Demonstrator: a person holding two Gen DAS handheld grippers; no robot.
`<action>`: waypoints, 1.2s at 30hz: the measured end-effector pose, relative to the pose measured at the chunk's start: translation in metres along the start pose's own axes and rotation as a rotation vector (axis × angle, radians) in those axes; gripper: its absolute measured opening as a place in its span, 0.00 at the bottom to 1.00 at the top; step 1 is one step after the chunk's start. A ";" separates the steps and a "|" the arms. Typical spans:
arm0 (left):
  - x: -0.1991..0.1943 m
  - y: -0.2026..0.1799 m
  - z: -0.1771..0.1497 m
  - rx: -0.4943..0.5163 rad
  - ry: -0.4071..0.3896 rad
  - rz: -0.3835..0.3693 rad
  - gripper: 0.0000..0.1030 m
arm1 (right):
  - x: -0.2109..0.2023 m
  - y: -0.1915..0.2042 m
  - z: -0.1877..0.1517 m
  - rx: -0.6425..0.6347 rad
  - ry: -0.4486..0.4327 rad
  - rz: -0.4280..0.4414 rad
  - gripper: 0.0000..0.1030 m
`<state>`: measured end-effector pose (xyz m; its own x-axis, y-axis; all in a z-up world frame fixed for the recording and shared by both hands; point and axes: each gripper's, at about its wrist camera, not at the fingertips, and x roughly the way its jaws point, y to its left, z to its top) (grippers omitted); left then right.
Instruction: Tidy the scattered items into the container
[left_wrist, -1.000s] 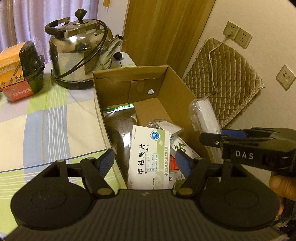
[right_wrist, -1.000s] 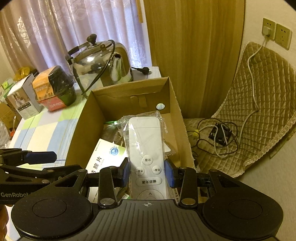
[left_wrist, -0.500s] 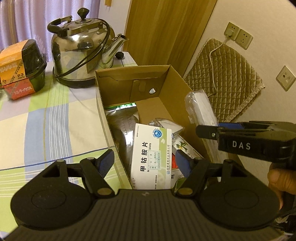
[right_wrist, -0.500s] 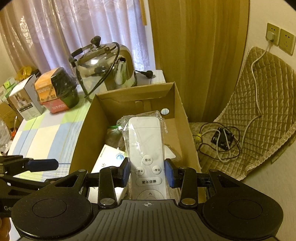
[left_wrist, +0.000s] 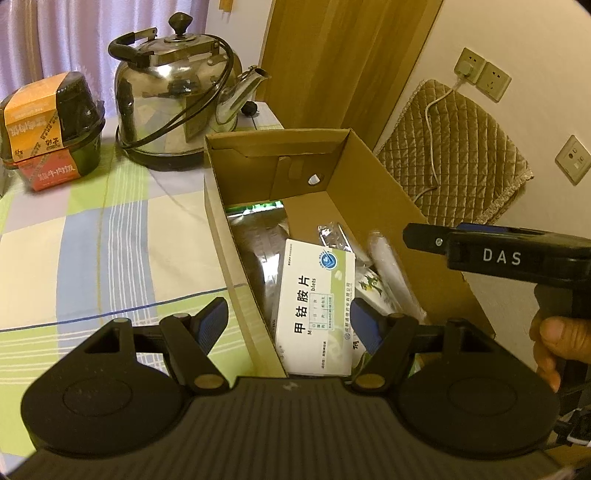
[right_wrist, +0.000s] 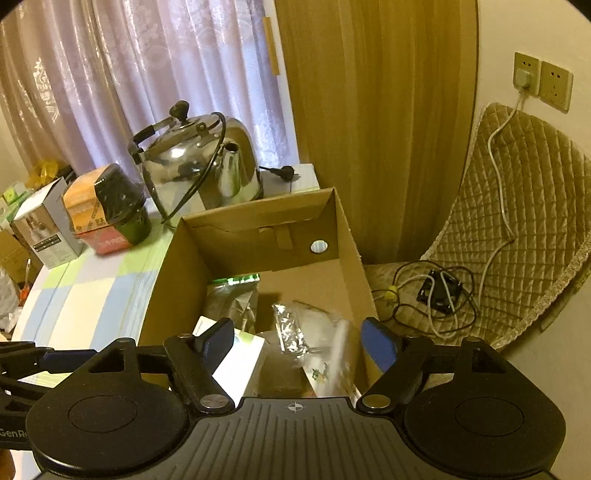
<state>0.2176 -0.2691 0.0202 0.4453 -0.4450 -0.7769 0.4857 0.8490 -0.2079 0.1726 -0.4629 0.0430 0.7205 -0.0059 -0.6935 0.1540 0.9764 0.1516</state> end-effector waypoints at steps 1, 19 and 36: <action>-0.001 -0.001 -0.001 0.002 0.000 -0.001 0.66 | -0.001 0.000 0.000 0.005 0.001 0.001 0.79; -0.032 -0.007 -0.021 0.007 -0.015 0.008 0.78 | -0.046 0.000 -0.040 0.060 0.033 -0.003 0.79; -0.098 -0.024 -0.084 -0.008 -0.050 0.078 0.99 | -0.133 0.016 -0.072 -0.012 0.005 -0.018 1.00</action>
<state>0.0989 -0.2221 0.0515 0.5184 -0.3911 -0.7604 0.4424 0.8837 -0.1529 0.0307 -0.4313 0.0867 0.7141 -0.0228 -0.6996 0.1592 0.9786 0.1305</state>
